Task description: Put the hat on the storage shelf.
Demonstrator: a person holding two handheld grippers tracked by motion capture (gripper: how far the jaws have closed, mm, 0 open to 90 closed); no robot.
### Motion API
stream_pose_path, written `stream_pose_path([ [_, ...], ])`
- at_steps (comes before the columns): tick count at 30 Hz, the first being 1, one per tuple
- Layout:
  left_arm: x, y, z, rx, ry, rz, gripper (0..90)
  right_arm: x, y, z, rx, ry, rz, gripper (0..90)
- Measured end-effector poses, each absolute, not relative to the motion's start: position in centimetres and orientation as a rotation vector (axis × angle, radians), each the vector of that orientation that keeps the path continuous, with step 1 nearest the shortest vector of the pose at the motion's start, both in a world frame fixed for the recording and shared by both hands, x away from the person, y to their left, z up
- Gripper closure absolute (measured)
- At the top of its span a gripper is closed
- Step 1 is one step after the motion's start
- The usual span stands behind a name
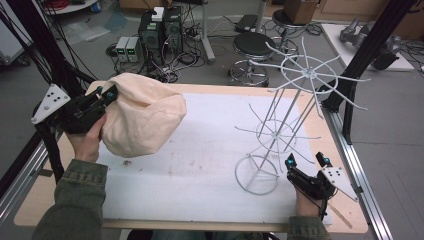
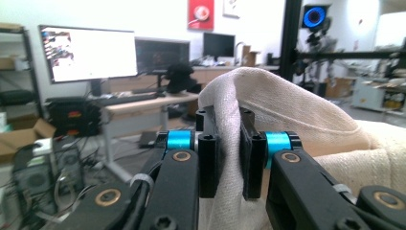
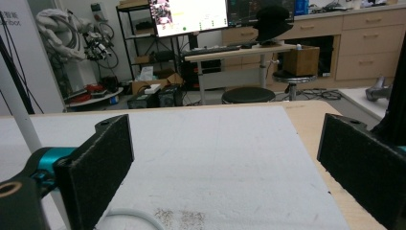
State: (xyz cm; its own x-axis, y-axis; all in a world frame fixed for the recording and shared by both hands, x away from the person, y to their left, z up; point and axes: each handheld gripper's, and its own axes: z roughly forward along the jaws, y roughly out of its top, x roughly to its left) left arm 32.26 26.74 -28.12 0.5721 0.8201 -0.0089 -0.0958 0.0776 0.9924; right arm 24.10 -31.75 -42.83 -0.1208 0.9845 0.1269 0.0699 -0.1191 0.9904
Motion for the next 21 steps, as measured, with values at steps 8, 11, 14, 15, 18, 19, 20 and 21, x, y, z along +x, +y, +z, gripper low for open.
stream_pose_path([
  [8, 32.0, 24.9, -26.5, 1.266, 0.638, 0.737, 81.1, 24.1, -31.8, -42.8, 1.287, 1.285, 1.366, 4.3],
  [11, 32.1, 24.4, -26.2, 1.257, 0.629, 0.741, 81.1, 24.1, -31.8, -42.8, 1.288, 1.286, 1.367, 4.4],
  [14, 32.3, 23.8, -26.0, 1.237, 0.623, 0.720, 81.2, 24.1, -31.7, -42.9, 1.292, 1.289, 1.373, 4.4],
  [15, 32.4, 23.6, -26.0, 1.225, 0.618, 0.713, 81.2, 24.1, -31.7, -42.9, 1.292, 1.289, 1.373, 4.4],
  [18, 32.6, 23.0, -25.6, 1.185, 0.604, 0.679, 81.1, 24.1, -31.7, -42.9, 1.294, 1.287, 1.374, 4.4],
  [19, 32.7, 22.7, -25.4, 1.172, 0.601, 0.668, 81.2, 24.1, -31.7, -42.9, 1.293, 1.287, 1.375, 4.3],
  [20, 32.7, 22.5, -25.2, 1.162, 0.596, 0.661, 81.2, 24.1, -31.7, -42.9, 1.293, 1.287, 1.375, 4.3],
  [21, 32.8, 22.3, -25.0, 1.153, 0.591, 0.652, 81.2, 24.1, -31.7, -42.9, 1.293, 1.289, 1.374, 4.4],
])
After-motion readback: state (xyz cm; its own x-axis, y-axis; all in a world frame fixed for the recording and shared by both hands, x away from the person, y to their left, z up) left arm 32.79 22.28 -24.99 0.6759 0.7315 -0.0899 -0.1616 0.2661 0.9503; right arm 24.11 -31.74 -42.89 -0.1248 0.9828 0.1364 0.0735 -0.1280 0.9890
